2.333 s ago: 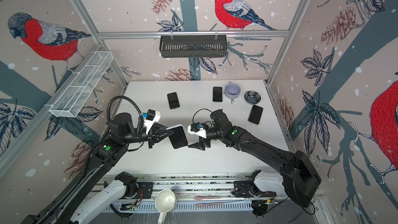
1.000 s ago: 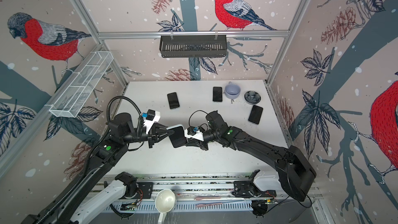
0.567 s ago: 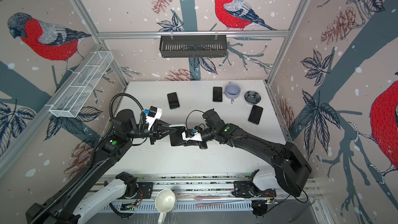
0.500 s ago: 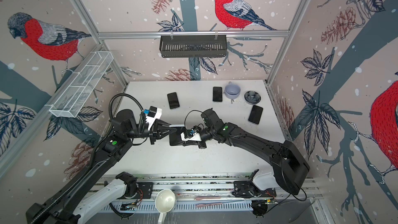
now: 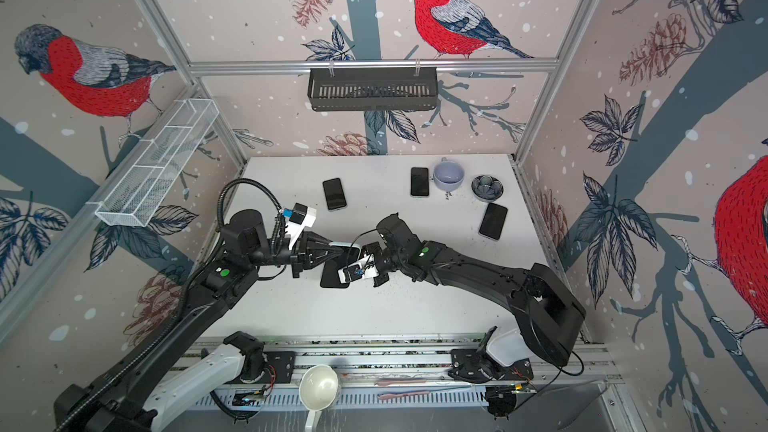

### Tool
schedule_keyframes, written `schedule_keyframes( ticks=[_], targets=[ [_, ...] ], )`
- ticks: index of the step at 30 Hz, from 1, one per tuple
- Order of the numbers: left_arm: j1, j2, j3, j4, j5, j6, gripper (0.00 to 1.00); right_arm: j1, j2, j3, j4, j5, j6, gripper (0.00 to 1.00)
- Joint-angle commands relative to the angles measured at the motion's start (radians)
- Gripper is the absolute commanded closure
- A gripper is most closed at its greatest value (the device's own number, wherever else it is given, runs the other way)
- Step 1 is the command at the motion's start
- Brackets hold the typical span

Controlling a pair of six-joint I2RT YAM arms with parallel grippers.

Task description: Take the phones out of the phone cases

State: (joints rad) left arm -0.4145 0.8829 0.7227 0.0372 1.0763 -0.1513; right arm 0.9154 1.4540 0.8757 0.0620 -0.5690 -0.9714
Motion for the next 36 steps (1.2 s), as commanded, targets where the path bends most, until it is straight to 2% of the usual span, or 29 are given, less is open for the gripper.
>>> schedule_keyframes(
  ticks=[1, 5, 8, 9, 14, 17, 21, 25, 27, 31, 36],
  targets=[
    [-0.003, -0.002, 0.002, 0.086, 0.062, -0.051, 1.0, 0.038, -0.008, -0.039, 0.198, 0.248, -0.019, 0.94],
    [0.0, -0.018, 0.002, 0.074, 0.026, -0.057, 1.0, 0.048, -0.063, -0.113, 0.297, 0.299, 0.079, 0.73],
    [0.01, -0.046, -0.003, 0.1, -0.053, -0.111, 1.0, 0.046, -0.117, -0.187, 0.367, 0.346, 0.168, 0.5],
    [0.01, -0.057, -0.008, 0.134, -0.075, -0.142, 1.0, 0.044, -0.135, -0.207, 0.372, 0.359, 0.2, 0.46],
    [0.01, -0.07, -0.002, 0.279, -0.173, -0.327, 1.0, 0.03, -0.267, -0.317, 0.438, 0.418, 0.405, 0.38],
    [0.011, -0.079, -0.01, 0.353, -0.261, -0.449, 1.0, 0.014, -0.368, -0.385, 0.495, 0.481, 0.581, 0.32],
    [0.011, -0.072, -0.036, 0.502, -0.336, -0.66, 1.0, -0.044, -0.53, -0.473, 0.54, 0.532, 0.878, 0.15],
    [0.01, -0.032, -0.079, 0.605, -0.429, -0.895, 1.0, -0.108, -0.645, -0.458, 0.408, 0.529, 1.188, 0.09],
    [0.01, -0.014, -0.124, 0.742, -0.455, -1.002, 1.0, -0.149, -0.654, -0.421, 0.318, 0.492, 1.332, 0.09],
    [0.01, 0.02, -0.186, 0.866, -0.53, -1.193, 1.0, -0.221, -0.628, -0.348, 0.178, 0.304, 1.518, 0.1],
    [0.008, 0.066, -0.27, 1.074, -0.578, -1.361, 1.0, -0.227, -0.624, -0.43, 0.384, 0.116, 1.716, 0.11]
  ],
)
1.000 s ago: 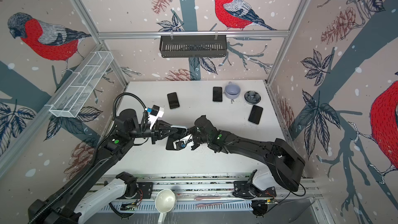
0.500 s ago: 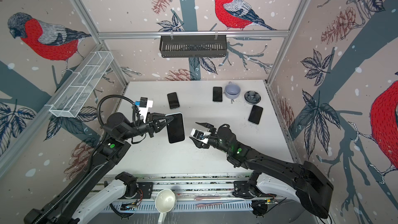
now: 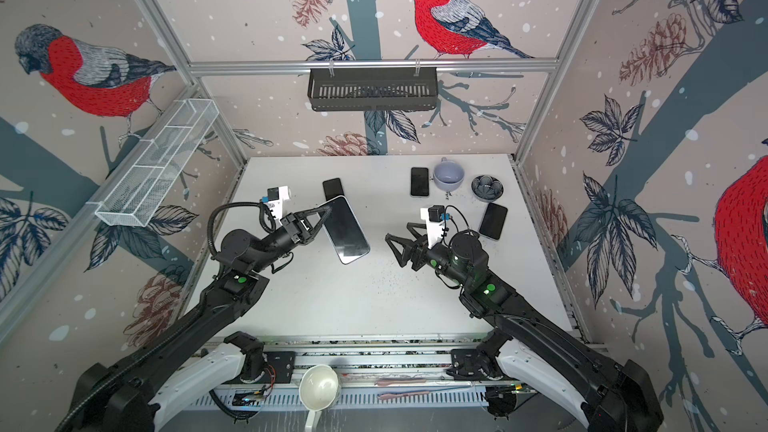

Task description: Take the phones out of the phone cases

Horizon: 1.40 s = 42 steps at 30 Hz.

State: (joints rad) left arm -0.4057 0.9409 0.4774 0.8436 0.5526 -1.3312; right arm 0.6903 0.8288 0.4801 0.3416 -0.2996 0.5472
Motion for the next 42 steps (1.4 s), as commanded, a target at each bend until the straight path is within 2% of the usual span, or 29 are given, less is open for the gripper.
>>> schedule_keyframes(
  ticks=[1, 5, 19, 25, 42],
  targets=[
    [-0.001, 0.007, -0.035, 0.275, -0.066, -0.194, 1.0, 0.0, -0.001, -0.055, 0.152, -0.168, 0.231, 0.11],
    [-0.002, -0.018, -0.052, 0.241, -0.09, -0.185, 1.0, 0.022, -0.001, -0.111, 0.292, -0.191, 0.311, 0.11],
    [-0.03, -0.008, -0.079, 0.287, -0.096, -0.177, 1.0, 0.141, 0.125, -0.091, 0.44, -0.168, 0.354, 0.13],
    [-0.057, 0.007, -0.083, 0.301, -0.107, -0.159, 1.0, 0.146, 0.166, -0.095, 0.499, -0.173, 0.377, 0.13],
    [-0.104, 0.048, -0.09, 0.359, -0.115, -0.139, 1.0, 0.128, 0.222, -0.084, 0.513, -0.162, 0.389, 0.15]
  ],
)
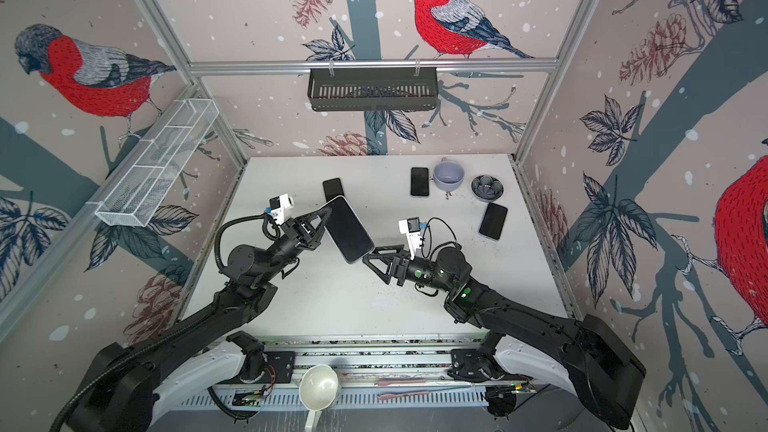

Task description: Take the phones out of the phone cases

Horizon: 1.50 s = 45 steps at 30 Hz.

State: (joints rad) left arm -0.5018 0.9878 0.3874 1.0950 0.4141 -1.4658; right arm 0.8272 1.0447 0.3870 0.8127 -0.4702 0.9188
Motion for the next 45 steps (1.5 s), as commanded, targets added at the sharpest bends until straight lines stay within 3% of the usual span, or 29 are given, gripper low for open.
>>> schedule_keyframes(
  ticks=[1, 7, 19, 22, 30, 34, 36, 38, 40, 45],
  targets=[
    [-0.008, 0.003, 0.0, 0.105, 0.024, -0.001, 1.0, -0.012, 0.009, 0.009, 0.045, 0.005, 0.021, 0.15],
    [-0.026, 0.006, -0.015, 0.101, 0.024, 0.01, 1.0, -0.038, 0.009, -0.001, 0.074, -0.01, 0.054, 0.18],
    [-0.033, 0.015, -0.033, 0.098, 0.022, 0.027, 1.0, -0.063, 0.019, -0.02, 0.14, -0.058, 0.105, 0.35],
    [-0.034, 0.027, -0.033, 0.102, 0.019, 0.032, 1.0, -0.059, 0.025, -0.03, 0.162, -0.068, 0.12, 0.43],
    [-0.035, 0.103, -0.066, 0.122, 0.001, 0.063, 1.0, -0.055, 0.032, -0.084, 0.225, -0.059, 0.174, 0.85],
    [-0.04, 0.165, -0.07, 0.115, 0.006, 0.09, 1.0, -0.056, 0.027, -0.095, 0.203, -0.046, 0.191, 0.96],
    [-0.041, 0.194, -0.07, 0.11, 0.008, 0.102, 0.88, -0.061, 0.021, -0.102, 0.181, -0.037, 0.196, 0.99],
    [-0.041, 0.219, -0.067, 0.075, 0.0, 0.132, 0.58, -0.069, 0.006, -0.11, 0.13, -0.013, 0.194, 1.0],
    [-0.041, 0.241, -0.054, 0.022, -0.004, 0.173, 0.38, -0.082, -0.004, -0.114, 0.054, 0.008, 0.193, 1.0],
    [-0.041, 0.229, -0.005, -0.164, -0.032, 0.276, 0.18, -0.12, -0.049, -0.175, -0.024, 0.067, 0.237, 1.0]
  ],
)
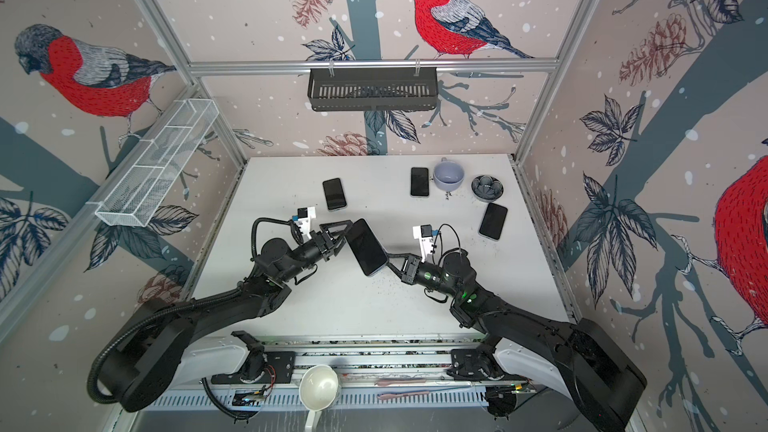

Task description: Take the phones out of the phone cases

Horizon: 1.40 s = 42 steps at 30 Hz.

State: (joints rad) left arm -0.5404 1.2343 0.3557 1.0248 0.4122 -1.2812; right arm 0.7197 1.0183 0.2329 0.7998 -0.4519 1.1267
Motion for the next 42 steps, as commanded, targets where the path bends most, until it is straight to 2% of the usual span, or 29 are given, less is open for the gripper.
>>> schedule_keyframes(
  ticks=[1, 2, 3, 4, 6, 12, 19, 22, 27, 34, 42],
  targets=[
    [-0.004, -0.039, 0.041, -0.178, -0.059, 0.122, 0.16, -0.018, -0.037, -0.035, -0.022, 0.064, 0.038, 1.0],
    [-0.006, -0.064, 0.055, -0.255, -0.092, 0.156, 0.13, -0.022, -0.049, -0.045, -0.035, 0.079, 0.045, 1.0],
    [-0.008, -0.088, 0.066, -0.323, -0.121, 0.184, 0.03, -0.025, -0.061, -0.054, -0.049, 0.092, 0.053, 1.0],
    [-0.014, -0.112, 0.081, -0.397, -0.155, 0.223, 0.02, -0.027, -0.074, -0.062, -0.063, 0.11, 0.061, 1.0],
    [-0.051, -0.162, 0.118, -0.513, -0.223, 0.304, 0.01, -0.026, -0.092, -0.071, -0.098, 0.142, 0.078, 1.0],
    [-0.288, -0.175, 0.336, -0.951, -0.527, 0.621, 0.01, -0.032, -0.119, -0.087, -0.153, 0.191, 0.111, 1.0],
    [-0.487, -0.067, 0.463, -1.154, -0.648, 0.814, 0.08, -0.034, -0.11, -0.083, -0.158, 0.194, 0.11, 1.0],
    [-0.558, -0.013, 0.502, -1.189, -0.703, 0.861, 0.08, -0.035, -0.099, -0.082, -0.156, 0.194, 0.107, 1.0],
    [-0.603, 0.059, 0.53, -1.177, -0.684, 0.923, 0.14, -0.035, -0.094, -0.099, -0.138, 0.197, 0.114, 1.0],
    [-0.617, 0.166, 0.563, -1.155, -0.643, 0.967, 0.19, -0.034, -0.094, -0.103, -0.137, 0.188, 0.113, 1.0],
    [-0.617, 0.254, 0.624, -1.169, -0.699, 0.971, 0.3, -0.034, -0.097, -0.114, -0.124, 0.176, 0.114, 1.0]
  ],
)
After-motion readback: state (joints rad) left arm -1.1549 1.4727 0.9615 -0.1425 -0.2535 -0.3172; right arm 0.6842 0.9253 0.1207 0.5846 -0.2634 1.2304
